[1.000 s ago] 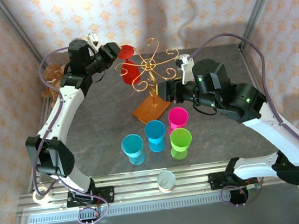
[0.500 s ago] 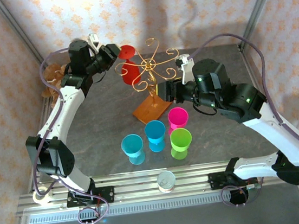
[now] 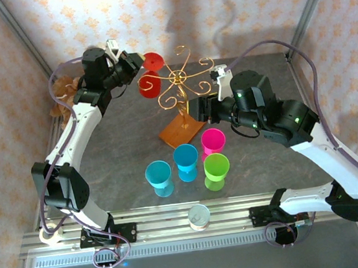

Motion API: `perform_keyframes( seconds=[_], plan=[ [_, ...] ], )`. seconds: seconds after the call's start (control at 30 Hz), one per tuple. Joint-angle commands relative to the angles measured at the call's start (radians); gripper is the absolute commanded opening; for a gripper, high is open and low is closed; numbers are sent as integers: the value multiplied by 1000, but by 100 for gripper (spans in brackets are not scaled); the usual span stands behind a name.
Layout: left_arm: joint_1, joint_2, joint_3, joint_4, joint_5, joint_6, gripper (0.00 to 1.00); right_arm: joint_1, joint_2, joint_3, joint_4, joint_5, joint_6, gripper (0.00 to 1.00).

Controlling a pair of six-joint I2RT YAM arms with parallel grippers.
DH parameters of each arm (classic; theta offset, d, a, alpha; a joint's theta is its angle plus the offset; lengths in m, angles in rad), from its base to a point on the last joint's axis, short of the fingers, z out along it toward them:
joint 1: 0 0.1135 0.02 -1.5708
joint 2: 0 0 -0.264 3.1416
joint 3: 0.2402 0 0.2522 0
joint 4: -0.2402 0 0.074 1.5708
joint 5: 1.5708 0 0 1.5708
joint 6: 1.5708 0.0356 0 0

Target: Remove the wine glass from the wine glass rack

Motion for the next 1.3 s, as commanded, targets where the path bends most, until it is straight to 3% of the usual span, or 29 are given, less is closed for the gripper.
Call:
perform_keyframes(
  seconds=[0.0,0.6,1.27],
  plan=[
    [0,11,-6,22,14,-6,0,-5,-3,5,18,22,6,55],
    [18,7,-45,203,34,-257,0,-5,-10,-3,21,29,20,55],
    [26,11,-46,214,-13,-276,0,-5,-12,2,17,44,13,55]
  ],
)
